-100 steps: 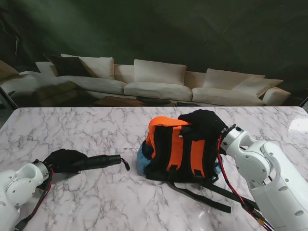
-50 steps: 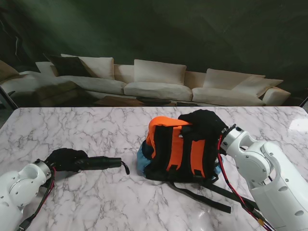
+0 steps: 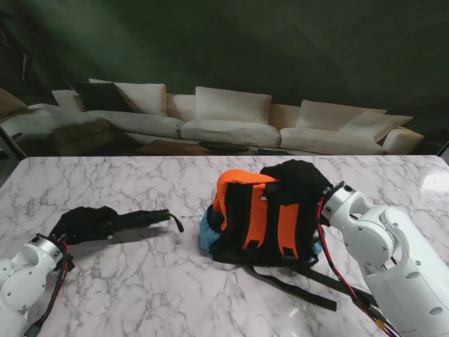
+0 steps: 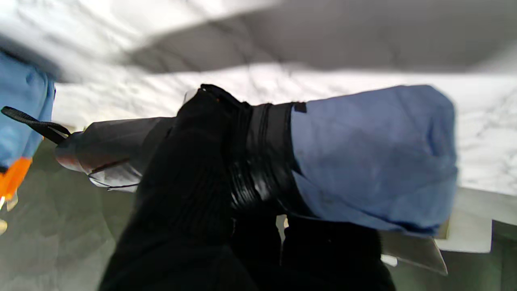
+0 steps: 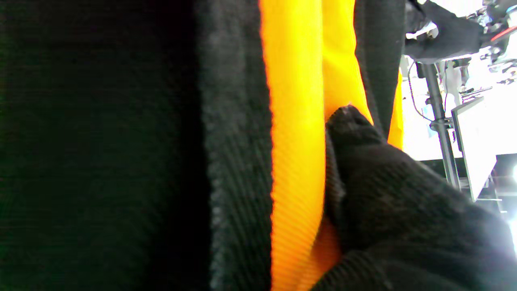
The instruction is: Put the umbrella and water cup into the side pockets of the backpack
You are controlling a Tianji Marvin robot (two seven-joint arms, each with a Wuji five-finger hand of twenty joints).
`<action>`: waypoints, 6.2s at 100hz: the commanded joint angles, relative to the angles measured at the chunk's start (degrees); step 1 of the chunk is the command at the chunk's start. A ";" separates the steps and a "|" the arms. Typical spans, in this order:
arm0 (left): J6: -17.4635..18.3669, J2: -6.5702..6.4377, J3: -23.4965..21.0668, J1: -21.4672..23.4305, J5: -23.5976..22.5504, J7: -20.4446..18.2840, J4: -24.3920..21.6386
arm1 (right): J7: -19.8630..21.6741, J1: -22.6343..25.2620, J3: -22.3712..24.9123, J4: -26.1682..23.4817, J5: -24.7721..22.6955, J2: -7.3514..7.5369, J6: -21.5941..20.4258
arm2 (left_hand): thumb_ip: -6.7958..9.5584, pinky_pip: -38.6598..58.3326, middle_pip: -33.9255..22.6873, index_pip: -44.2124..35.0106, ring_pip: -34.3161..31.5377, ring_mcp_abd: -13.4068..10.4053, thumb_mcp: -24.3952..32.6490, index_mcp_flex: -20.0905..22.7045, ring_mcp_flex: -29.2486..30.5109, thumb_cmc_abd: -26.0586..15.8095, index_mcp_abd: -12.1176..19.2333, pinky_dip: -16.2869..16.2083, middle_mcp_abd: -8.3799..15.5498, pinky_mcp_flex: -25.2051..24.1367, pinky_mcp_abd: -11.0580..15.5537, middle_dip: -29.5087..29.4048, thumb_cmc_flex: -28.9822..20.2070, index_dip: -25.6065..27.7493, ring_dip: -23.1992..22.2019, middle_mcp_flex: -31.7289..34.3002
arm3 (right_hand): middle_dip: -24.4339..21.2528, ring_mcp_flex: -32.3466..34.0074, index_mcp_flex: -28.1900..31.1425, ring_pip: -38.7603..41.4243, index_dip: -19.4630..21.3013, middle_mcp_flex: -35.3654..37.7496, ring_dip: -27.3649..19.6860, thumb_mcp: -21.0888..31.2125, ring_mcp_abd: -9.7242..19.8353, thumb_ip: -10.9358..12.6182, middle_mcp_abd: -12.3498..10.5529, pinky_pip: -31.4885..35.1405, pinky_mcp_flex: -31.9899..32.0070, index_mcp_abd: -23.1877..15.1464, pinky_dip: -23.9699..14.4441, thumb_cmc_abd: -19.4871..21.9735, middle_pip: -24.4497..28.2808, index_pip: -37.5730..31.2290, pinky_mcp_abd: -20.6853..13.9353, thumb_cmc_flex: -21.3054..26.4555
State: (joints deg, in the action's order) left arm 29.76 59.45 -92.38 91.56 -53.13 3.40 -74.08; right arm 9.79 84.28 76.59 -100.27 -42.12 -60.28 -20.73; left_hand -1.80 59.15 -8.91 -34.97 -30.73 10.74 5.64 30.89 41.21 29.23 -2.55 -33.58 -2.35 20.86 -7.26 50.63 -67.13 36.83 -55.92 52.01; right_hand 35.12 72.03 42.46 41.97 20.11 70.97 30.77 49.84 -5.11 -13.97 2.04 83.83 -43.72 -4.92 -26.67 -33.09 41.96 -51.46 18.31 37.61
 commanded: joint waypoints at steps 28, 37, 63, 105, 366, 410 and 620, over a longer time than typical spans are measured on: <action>2.24 1.57 -2.86 -1.66 5.38 2.48 -5.16 | 0.70 0.86 -0.06 1.42 -0.15 0.10 0.75 | 2.26 4.29 -4.48 -14.07 -4.23 1.90 7.14 6.50 2.18 -7.56 5.81 -0.81 1.25 2.23 3.54 0.33 -6.84 2.54 0.33 4.70 | -0.27 2.78 4.23 -0.36 0.66 0.73 0.72 4.83 -0.35 2.91 -2.98 -0.10 0.41 -9.96 0.47 4.71 3.53 -4.92 -0.07 6.93; 3.13 1.89 -3.32 -2.08 7.03 2.38 -6.62 | 0.83 0.89 0.13 1.37 -0.20 0.13 0.72 | 2.31 4.27 -4.47 -14.07 -4.11 1.93 7.11 6.50 2.20 -7.57 5.80 -0.72 1.30 2.35 3.51 0.32 -6.84 2.54 0.42 4.77 | -0.27 2.75 4.30 -0.37 0.67 0.71 0.73 4.86 -0.29 2.93 -3.01 -0.10 0.41 -10.05 0.46 4.71 3.52 -4.88 -0.07 6.92; 3.27 3.44 -1.29 -2.75 19.19 0.21 -10.84 | 0.48 0.83 0.24 1.50 -0.25 0.05 1.02 | 2.32 3.99 -4.24 -13.91 -3.77 1.91 7.09 6.38 2.24 -7.68 5.60 -0.38 1.26 2.25 3.34 0.22 -6.84 2.53 0.56 4.68 | -0.25 2.82 4.43 -0.31 0.73 0.73 0.79 4.86 -0.38 2.93 -2.95 -0.11 0.41 -10.01 0.46 4.73 3.51 -4.85 -0.07 6.93; 2.03 4.60 9.33 -4.89 33.02 -2.62 -11.85 | 0.18 0.91 1.03 1.44 -0.36 -0.01 1.26 | 2.32 4.10 -4.34 -13.90 -3.65 1.55 6.99 5.86 1.70 -8.09 5.70 -0.37 1.49 1.68 3.76 0.57 -6.83 2.95 0.16 4.15 | -0.17 2.79 4.83 -0.19 1.40 0.76 0.84 4.98 -0.20 2.93 -3.03 -0.11 0.41 -10.39 0.46 4.78 3.55 -5.19 -0.07 6.87; -7.19 7.37 31.47 -14.16 45.91 -2.90 -12.36 | -0.36 -0.51 0.41 2.25 0.87 -0.19 0.65 | 2.66 9.98 -2.24 -11.86 -5.96 1.18 2.91 9.58 5.51 -9.59 4.79 -1.46 -0.60 5.60 3.64 -5.33 -6.84 -2.88 8.88 7.93 | -0.05 2.80 5.11 -0.30 2.28 0.74 0.83 4.97 -0.26 2.91 -3.12 -0.13 0.43 -10.60 0.42 4.87 3.45 -4.83 -0.12 6.90; -7.15 6.94 30.47 -13.35 45.60 -3.79 -13.17 | -0.24 -0.75 0.10 2.35 0.74 -0.16 0.78 | 2.66 9.80 -2.36 -12.05 -5.88 1.26 3.00 9.45 5.38 -9.87 4.74 -1.36 -0.54 5.48 3.56 -5.19 -6.84 -2.78 8.97 7.84 | -0.06 2.78 5.16 -0.35 2.30 0.78 0.82 4.97 -0.30 2.91 -3.11 -0.13 0.43 -10.66 0.42 4.90 3.46 -4.82 -0.12 6.90; -4.01 8.68 42.31 -23.54 41.27 -2.35 3.36 | -0.38 -2.07 -1.56 3.43 2.29 -0.30 0.21 | 2.59 9.51 2.67 -9.00 -1.39 -4.03 0.64 18.22 13.87 -7.51 6.42 -0.49 2.45 6.13 2.07 -29.59 -3.70 -21.39 20.97 14.57 | 0.01 2.78 5.63 -0.29 2.55 0.88 0.87 5.09 -0.27 2.91 -3.09 -0.13 0.43 -11.28 0.42 4.84 3.34 -4.65 -0.12 6.83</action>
State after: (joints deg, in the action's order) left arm 25.72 68.83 -50.16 67.95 -11.05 2.67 -71.59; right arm 9.13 81.97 75.52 -97.04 -39.75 -60.33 -20.35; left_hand -1.85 68.00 -3.45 -38.90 -29.17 7.22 -1.49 40.85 52.27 30.62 -4.91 -34.07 -2.38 27.82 -7.37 20.29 -65.34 15.04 -33.58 64.51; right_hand 34.94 72.03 43.29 41.35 20.98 70.41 30.86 49.69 -5.17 -13.98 2.17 83.56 -43.69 -5.37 -26.67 -33.11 42.83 -51.48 18.31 37.64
